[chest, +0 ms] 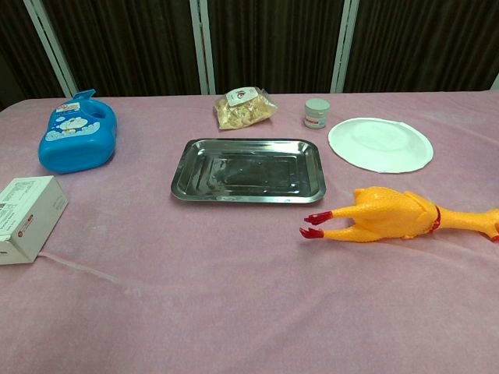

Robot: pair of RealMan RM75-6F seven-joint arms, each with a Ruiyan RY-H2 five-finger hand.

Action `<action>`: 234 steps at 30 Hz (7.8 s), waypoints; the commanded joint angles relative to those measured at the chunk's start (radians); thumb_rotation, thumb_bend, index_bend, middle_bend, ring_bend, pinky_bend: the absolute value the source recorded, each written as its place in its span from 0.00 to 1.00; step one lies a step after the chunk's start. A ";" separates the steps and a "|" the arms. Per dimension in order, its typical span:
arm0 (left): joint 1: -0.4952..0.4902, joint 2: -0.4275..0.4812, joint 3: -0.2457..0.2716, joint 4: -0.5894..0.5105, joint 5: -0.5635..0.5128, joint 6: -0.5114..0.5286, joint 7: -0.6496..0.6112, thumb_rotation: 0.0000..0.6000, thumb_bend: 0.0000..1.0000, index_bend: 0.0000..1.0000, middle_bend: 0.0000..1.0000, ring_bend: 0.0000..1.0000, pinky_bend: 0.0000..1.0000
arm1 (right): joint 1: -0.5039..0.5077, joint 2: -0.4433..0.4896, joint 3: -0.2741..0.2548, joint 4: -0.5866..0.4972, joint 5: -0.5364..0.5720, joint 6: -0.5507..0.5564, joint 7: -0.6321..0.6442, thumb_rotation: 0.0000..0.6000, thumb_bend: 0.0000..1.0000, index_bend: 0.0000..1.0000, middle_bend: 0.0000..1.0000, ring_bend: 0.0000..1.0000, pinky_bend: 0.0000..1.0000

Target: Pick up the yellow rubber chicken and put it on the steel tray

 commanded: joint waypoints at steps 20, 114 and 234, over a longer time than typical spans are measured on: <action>0.023 0.007 0.020 0.012 0.022 0.022 -0.041 1.00 0.00 0.00 0.00 0.00 0.00 | 0.000 0.008 -0.027 -0.012 -0.066 0.012 0.016 1.00 0.33 0.00 0.14 0.04 0.09; -0.114 0.014 0.017 -0.016 0.156 -0.102 -0.124 1.00 0.00 0.00 0.06 0.00 0.00 | 0.463 -0.005 -0.021 0.093 -0.027 -0.632 0.639 1.00 0.52 0.93 0.76 0.77 0.91; -0.509 -0.501 -0.117 -0.203 -0.057 -0.300 0.201 1.00 0.62 0.62 0.72 0.63 0.67 | 0.637 -0.060 -0.045 -0.108 -0.082 -0.568 1.061 1.00 0.61 0.96 0.77 0.79 0.93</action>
